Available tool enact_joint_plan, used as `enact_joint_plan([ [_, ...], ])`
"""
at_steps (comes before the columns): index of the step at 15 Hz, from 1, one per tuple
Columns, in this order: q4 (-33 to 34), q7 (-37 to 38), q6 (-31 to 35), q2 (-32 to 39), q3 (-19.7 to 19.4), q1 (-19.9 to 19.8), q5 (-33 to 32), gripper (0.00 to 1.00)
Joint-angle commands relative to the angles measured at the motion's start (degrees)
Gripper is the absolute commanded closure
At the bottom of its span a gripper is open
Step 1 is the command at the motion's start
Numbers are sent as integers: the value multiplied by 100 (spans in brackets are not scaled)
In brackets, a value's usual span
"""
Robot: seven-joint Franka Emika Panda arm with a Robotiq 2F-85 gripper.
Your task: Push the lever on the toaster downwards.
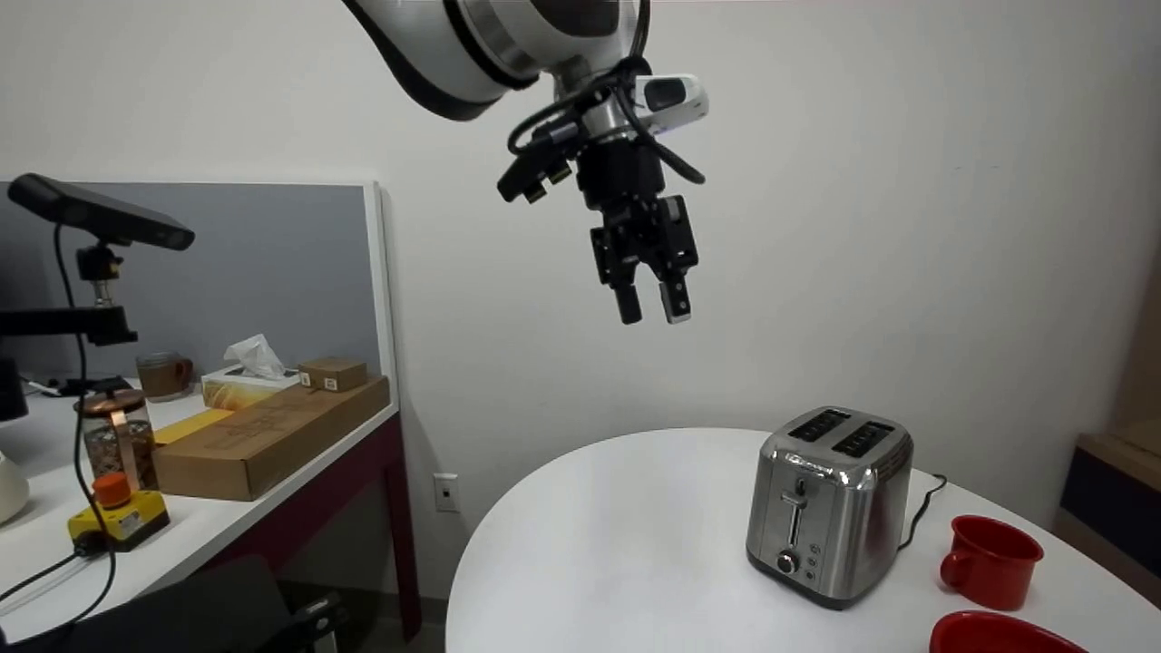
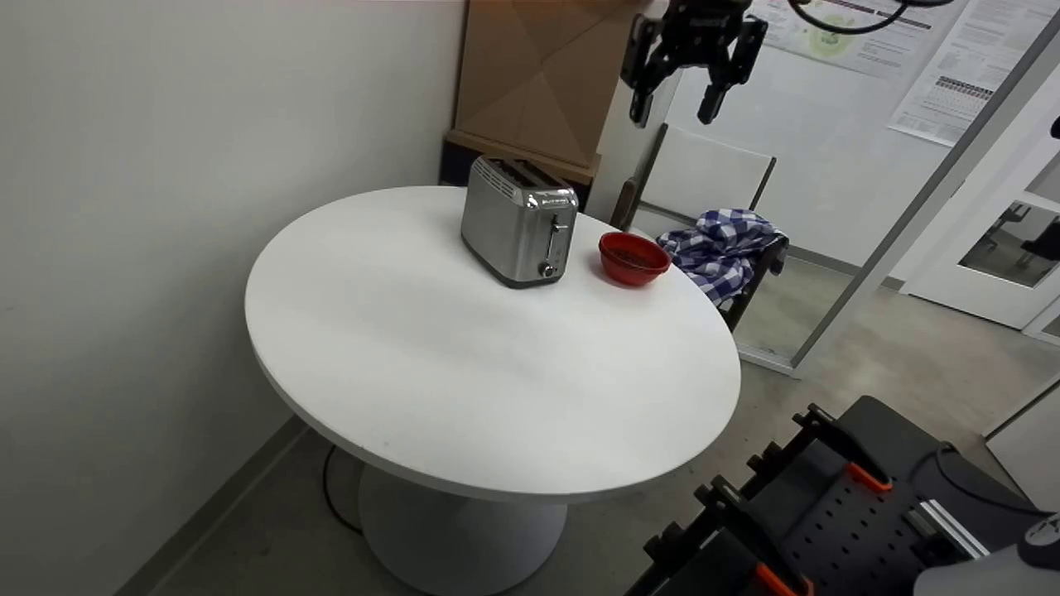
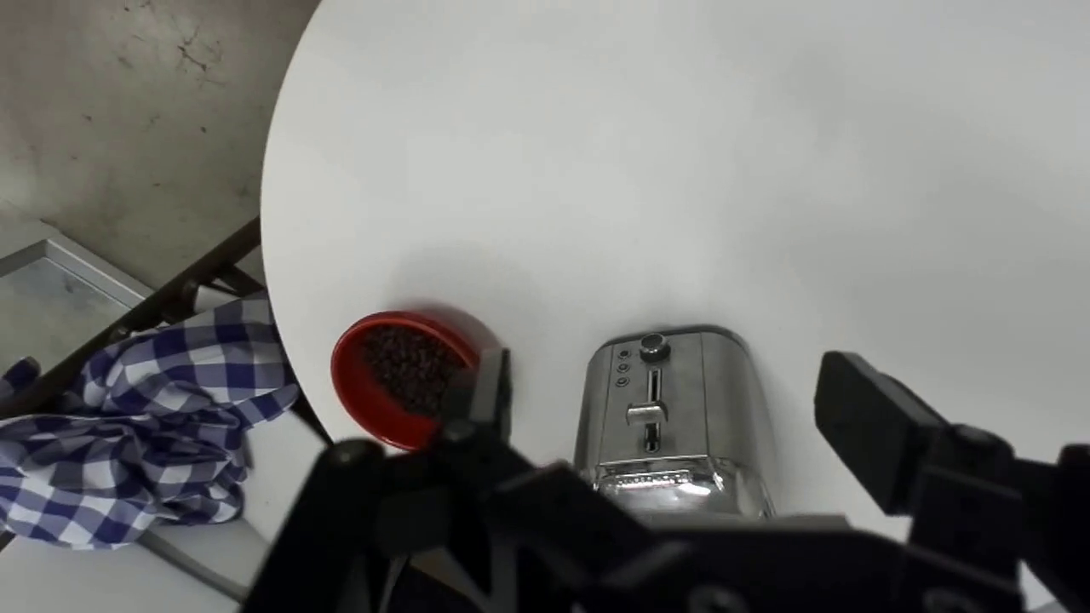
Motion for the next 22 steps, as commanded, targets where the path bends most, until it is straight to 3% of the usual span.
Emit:
enact_joint_plan([
  [1, 853, 716, 150, 1272, -213, 150, -635, 41],
  [9, 2178, 1547, 942, 3274, -1339, 998, -1946, 100],
  [16, 3082, 1790, 1689, 4484, -2055, 1447, -1942, 100],
  [22, 3656, 1969, 2386, 5285, -2424, 1686, -1679, 100],
])
